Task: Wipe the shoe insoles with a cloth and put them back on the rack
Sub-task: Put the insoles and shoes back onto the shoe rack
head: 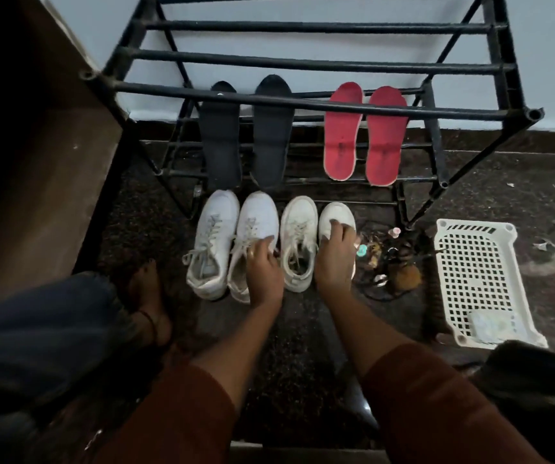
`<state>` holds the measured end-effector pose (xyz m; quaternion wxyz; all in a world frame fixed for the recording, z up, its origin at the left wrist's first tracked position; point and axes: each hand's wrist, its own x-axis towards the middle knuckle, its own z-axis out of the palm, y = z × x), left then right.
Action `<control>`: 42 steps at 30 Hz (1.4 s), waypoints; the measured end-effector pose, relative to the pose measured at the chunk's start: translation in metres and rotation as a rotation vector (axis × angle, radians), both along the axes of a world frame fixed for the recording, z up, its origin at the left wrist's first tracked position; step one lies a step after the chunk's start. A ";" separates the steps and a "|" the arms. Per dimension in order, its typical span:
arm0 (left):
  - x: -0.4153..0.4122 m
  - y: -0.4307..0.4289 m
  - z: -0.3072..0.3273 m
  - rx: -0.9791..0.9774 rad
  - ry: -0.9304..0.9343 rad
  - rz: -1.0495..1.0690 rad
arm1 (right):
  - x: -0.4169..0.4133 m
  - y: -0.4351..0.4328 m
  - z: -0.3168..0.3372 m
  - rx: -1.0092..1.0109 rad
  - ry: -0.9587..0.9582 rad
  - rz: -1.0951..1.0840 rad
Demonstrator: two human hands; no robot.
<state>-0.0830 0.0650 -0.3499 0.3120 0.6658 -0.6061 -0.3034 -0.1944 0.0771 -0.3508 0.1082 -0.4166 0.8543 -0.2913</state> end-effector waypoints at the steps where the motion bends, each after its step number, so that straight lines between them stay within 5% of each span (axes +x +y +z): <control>1: 0.014 0.010 -0.009 0.020 -0.033 0.003 | 0.014 0.007 -0.005 0.030 -0.015 0.034; 14: 0.122 0.000 -0.073 0.378 -0.581 0.029 | 0.126 0.019 -0.067 0.511 -0.293 0.474; 23: 0.134 -0.025 -0.089 0.604 -0.521 -0.126 | 0.136 -0.008 -0.076 0.685 -0.274 0.359; 42: 0.135 0.095 0.020 0.454 -0.374 -0.070 | 0.122 0.106 0.013 0.469 -0.319 0.428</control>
